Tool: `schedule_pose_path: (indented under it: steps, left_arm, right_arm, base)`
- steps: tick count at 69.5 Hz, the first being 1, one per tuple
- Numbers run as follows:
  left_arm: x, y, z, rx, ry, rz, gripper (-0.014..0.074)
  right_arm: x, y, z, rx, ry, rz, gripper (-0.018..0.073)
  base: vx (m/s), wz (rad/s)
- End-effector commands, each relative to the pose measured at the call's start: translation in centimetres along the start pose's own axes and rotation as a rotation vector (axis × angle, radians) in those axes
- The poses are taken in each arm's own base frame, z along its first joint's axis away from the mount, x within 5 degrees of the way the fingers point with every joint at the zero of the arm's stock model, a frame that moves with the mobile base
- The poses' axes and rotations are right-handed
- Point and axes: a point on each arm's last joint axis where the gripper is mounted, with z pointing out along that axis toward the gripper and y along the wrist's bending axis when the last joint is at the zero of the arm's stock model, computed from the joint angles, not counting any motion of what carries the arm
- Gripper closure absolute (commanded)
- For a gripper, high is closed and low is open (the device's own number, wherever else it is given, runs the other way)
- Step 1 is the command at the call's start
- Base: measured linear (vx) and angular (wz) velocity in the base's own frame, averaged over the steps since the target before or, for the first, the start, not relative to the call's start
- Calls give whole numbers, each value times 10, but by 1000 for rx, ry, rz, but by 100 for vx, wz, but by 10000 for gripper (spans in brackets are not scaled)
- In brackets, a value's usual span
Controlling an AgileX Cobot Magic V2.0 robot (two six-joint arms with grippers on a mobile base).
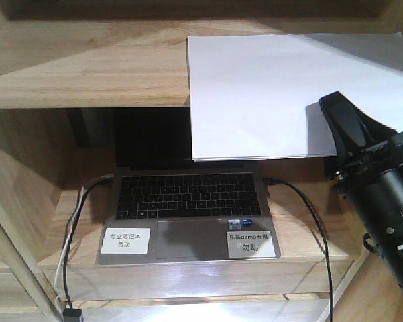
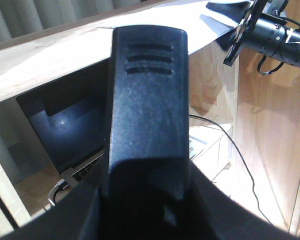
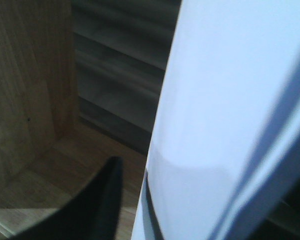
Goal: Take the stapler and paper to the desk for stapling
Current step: 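Grasp the edge of the white paper sheet with the right gripper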
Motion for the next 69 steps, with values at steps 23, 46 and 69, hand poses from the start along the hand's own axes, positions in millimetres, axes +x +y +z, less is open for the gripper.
schedule_pose_path:
  steps: [23, 46, 69]
  left_arm:
    - [-17, 2, -1, -11, -120, -14, 603]
    - [-17, 2, -1, -11, -120, -14, 603]
    - [-17, 2, -1, -11, -120, -14, 603]
  right_arm:
    - [-10, 25, 3, -217, -88, -7, 571]
    - [-12, 41, -3, -292, -66, -17, 569]
    - [-15, 72, -11, -439, -27, -69, 569]
  base:
    - [0, 0]
    - [0, 0]
    - [0, 0]
